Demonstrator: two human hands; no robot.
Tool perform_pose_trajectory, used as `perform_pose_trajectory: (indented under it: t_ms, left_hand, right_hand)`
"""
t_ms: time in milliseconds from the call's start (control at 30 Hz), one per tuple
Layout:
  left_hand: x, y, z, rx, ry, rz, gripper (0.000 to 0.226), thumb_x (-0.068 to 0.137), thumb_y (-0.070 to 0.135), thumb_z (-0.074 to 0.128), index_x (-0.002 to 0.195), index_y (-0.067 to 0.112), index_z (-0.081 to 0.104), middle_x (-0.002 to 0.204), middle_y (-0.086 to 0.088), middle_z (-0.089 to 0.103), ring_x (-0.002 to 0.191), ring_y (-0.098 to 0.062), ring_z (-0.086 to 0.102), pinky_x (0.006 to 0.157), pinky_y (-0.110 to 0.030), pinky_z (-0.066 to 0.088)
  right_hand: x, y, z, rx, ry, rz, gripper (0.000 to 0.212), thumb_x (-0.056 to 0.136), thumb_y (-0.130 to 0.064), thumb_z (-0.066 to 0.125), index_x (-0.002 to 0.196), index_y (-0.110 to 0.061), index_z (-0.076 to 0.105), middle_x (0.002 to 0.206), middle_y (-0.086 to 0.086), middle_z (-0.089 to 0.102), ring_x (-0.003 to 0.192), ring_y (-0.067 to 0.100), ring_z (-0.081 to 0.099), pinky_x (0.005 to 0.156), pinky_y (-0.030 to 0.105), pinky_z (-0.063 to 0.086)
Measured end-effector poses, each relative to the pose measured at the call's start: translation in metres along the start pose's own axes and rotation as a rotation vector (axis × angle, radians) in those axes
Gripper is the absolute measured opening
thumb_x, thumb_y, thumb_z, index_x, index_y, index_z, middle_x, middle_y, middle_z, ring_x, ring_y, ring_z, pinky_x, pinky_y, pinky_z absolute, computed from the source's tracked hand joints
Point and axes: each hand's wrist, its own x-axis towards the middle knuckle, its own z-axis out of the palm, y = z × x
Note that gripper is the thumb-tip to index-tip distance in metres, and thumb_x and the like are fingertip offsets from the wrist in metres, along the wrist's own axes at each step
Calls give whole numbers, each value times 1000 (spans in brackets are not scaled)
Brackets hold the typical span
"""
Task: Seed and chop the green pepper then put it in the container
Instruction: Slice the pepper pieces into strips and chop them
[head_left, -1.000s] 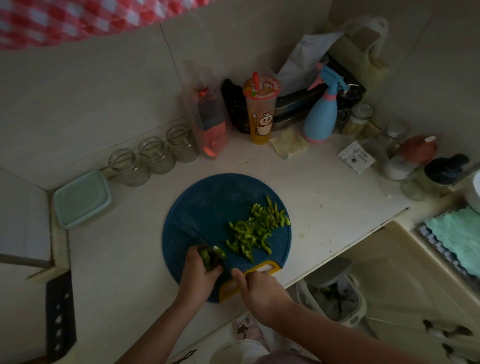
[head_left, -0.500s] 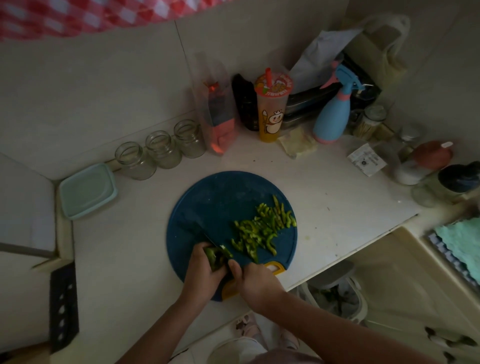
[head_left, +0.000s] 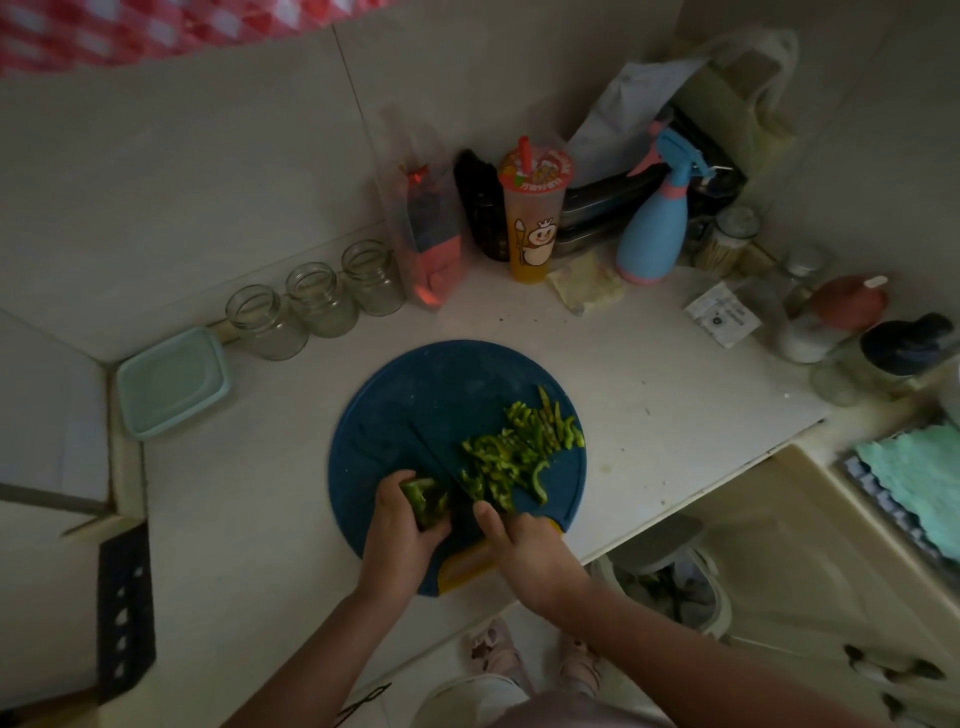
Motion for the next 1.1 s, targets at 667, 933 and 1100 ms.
perform_pose_trajectory:
  t_ms: [667,933,1100]
  left_hand:
    - [-1,3,-1,-34,-51,-50,64,73,18,77,122,3,40,119,-13,53,109,-26,54,89,-37,47]
    - [6,0,-1,-30,-86,-64,54,74,11,74,117,5,41,115,-14,54,107,-27,54,89,-38,47]
    - [9,0,-1,-74,-87,-97,53,75,7,72,118,4,41,113,-15,54,106,-28,55,91,-42,48]
  right_hand:
    - [-13,10,3,-160,-51,-110,57,98,-52,26,56,-17,36,54,2,39,59,21,45,61,36,37]
    - [-8,12,3,-112,-66,-102,58,99,-52,26,54,-15,37,52,4,39,49,15,38,61,37,38]
    - [-7,16,2,-114,-58,-97,60,98,-53,26,54,-14,36,52,5,39,50,19,39,62,40,40]
